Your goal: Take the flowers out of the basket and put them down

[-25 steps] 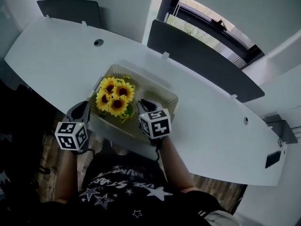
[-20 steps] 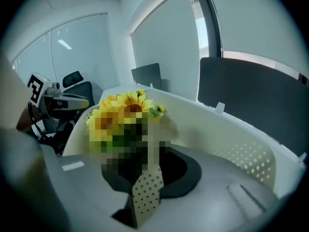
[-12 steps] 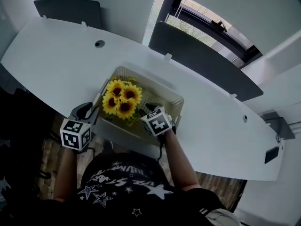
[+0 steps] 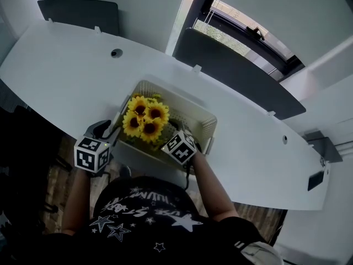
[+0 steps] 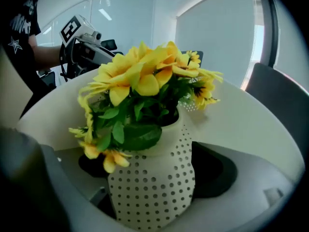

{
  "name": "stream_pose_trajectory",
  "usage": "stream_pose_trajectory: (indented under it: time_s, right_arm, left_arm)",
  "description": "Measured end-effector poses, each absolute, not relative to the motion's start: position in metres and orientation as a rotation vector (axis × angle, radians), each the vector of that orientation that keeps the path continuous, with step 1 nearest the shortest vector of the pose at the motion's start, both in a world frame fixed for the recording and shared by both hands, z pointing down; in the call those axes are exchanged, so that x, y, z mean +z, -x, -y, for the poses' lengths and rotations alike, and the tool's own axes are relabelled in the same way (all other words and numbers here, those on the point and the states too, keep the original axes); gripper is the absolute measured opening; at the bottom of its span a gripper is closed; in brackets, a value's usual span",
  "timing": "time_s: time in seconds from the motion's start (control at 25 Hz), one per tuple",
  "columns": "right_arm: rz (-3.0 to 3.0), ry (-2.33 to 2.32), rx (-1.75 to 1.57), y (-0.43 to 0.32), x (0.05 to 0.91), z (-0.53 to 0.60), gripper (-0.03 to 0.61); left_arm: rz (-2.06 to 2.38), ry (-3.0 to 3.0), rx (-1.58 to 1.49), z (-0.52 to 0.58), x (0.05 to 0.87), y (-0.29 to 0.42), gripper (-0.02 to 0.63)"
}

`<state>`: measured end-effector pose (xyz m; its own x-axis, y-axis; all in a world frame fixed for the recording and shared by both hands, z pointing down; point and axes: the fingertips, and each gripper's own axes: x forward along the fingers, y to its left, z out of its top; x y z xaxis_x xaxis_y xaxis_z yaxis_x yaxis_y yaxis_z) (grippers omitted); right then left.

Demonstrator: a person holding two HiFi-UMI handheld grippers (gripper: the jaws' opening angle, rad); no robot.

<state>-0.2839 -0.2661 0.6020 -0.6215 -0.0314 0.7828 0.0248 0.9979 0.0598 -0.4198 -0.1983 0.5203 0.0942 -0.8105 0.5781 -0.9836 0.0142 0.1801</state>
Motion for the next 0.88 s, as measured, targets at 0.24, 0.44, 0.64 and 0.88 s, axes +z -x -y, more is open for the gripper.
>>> stream_pose_trajectory:
  time_s: [0.24, 0.44, 0.64, 0.88]
  right_arm:
    - [2.296, -0.036, -0.076, 0.298, 0.615, 0.271, 0.514]
    - [2.356, 0.009, -0.079, 0.314, 0.617, 0.265, 0.518]
    - [2.349, 0.024, -0.130, 0.327, 0.624, 0.266, 0.518]
    - [2.428, -0.013, -0.096, 0.346, 0.620, 0.268, 0.518]
  left_arm:
    - [1.727, -1.845, 0.394, 0.205, 0.525, 0.418, 0.144]
    - [1.729, -1.827, 0.391, 0.206, 0.527, 0.417, 0.141]
    - [1.723, -1.800, 0.355, 0.208, 0.529, 0.416, 0.131]
    - [1.743, -1.765, 0.289, 0.208, 0.528, 0.414, 0.106]
